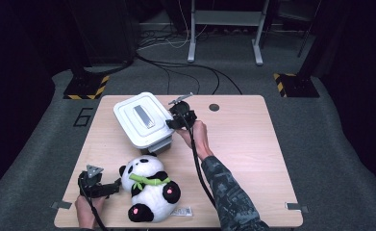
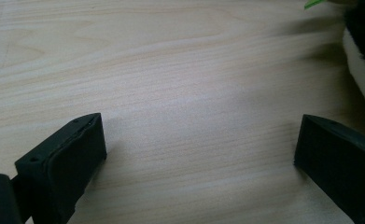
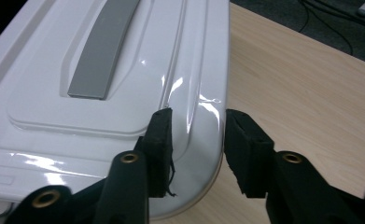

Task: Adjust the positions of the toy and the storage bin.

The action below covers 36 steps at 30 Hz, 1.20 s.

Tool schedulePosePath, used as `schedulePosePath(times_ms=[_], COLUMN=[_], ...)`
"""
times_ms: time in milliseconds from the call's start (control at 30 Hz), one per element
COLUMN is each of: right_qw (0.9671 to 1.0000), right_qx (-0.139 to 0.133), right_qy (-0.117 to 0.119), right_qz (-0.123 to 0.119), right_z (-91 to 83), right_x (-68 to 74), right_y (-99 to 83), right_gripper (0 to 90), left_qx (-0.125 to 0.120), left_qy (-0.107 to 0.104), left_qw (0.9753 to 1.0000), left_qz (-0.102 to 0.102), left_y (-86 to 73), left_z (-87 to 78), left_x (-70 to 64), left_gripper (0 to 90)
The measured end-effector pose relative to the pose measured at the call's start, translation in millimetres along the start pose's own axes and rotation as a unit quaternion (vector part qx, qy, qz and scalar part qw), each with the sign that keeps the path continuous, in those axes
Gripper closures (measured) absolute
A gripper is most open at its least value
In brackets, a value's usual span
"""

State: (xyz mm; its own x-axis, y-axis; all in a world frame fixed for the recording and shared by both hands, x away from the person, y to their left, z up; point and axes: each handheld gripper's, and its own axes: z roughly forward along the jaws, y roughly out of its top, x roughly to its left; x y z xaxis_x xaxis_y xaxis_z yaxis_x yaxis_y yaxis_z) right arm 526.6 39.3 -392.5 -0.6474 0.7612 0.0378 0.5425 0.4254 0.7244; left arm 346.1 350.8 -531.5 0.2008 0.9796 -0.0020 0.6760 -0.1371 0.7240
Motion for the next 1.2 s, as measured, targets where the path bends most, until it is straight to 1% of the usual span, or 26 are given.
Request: schedulePosePath(times_ms=[33,67,100,200,333,400,433,500,567,733,800,900,933,1000,1100,1133,1200], right_qw=[1.0,1.0,0.9999,0.9999,1.0,0.9999,0.9999,0.9998,0.9998,0.9994,0.9994,0.9992,0.9992,0.9991,0.9989,0.9988,0.9987], right_qx=[-0.001,-0.001,-0.004,-0.005,-0.003,-0.006,-0.006,-0.007,-0.004,-0.003,-0.004,-0.002,-0.001,-0.001,-0.003,0.003,0.004], right_qy=[-0.003,-0.001,-0.004,0.0,-0.001,-0.01,-0.01,-0.021,-0.021,-0.033,-0.033,-0.039,-0.039,-0.041,-0.047,-0.049,-0.05], right_qz=[0.0,0.005,0.008,0.009,0.009,0.008,0.008,0.004,0.005,-0.005,-0.005,-0.008,-0.003,-0.007,-0.005,0.002,0.002], right_z=[0.2,0.1,0.1,0.2,0.2,0.4,0.4,0.4,0.0,-1.0,-1.3,-2.7,-3.3,-4.8,-6.9,-9.3,-10.3], right_x=[-0.7,-1.6,-2.3,-3.6,-4.0,-3.8,-3.8,-3.6,-3.4,-5.1,-6.0,-7.8,-8.1,-11.5,-15.8,-17.0,-18.4], right_y=[-0.1,-0.3,-0.4,-0.5,-0.4,-0.4,-0.4,0.0,0.1,0.0,-0.3,-1.2,-1.6,-2.8,-4.3,-5.5,-6.2], right_gripper=[65.3,66.9,69.0,69.7,70.3,71.1,71.1,71.5,71.5,71.6,71.6,71.7,71.7,71.7,71.7,71.7,71.8], left_qx=[0.0,0.0,0.0,0.0,0.0,0.0,0.0,-0.001,0.0,-0.001,-0.001,-0.001,-0.001,-0.001,-0.001,-0.001,-0.001], left_qy=[0.0,0.0,0.0,0.0,0.0,0.0,0.0,0.0,0.0,0.0,-0.001,0.0,0.0,0.0,0.0,0.0,0.0], left_qw=[1.0,1.0,1.0,1.0,1.0,1.0,1.0,1.0,1.0,1.0,1.0,1.0,1.0,1.0,1.0,1.0,1.0], left_qz=[0.0,0.0,-0.002,0.0,-0.002,-0.002,-0.002,-0.002,-0.002,-0.002,-0.002,-0.002,-0.002,-0.002,-0.002,-0.002,-0.002], left_y=[0.0,0.0,-0.1,0.0,-0.1,-0.1,-0.1,-0.1,-0.1,-0.1,-0.1,-0.1,-0.1,-0.1,-0.1,-0.1,-0.1], left_z=[0.0,0.0,0.1,0.0,0.1,0.1,0.1,0.1,0.1,0.1,0.1,0.1,0.1,0.1,0.1,0.1,0.1], left_x=[0.0,0.0,-0.3,0.0,-0.2,-0.3,-0.3,-0.3,-0.3,-0.3,-0.3,-0.3,-0.3,-0.3,-0.4,-0.3,-0.3], left_gripper=[1.9,1.9,2.0,1.9,2.0,1.9,2.0,1.9,1.9,2.0,1.9,2.0,2.0,2.0,2.0,2.0,2.0])
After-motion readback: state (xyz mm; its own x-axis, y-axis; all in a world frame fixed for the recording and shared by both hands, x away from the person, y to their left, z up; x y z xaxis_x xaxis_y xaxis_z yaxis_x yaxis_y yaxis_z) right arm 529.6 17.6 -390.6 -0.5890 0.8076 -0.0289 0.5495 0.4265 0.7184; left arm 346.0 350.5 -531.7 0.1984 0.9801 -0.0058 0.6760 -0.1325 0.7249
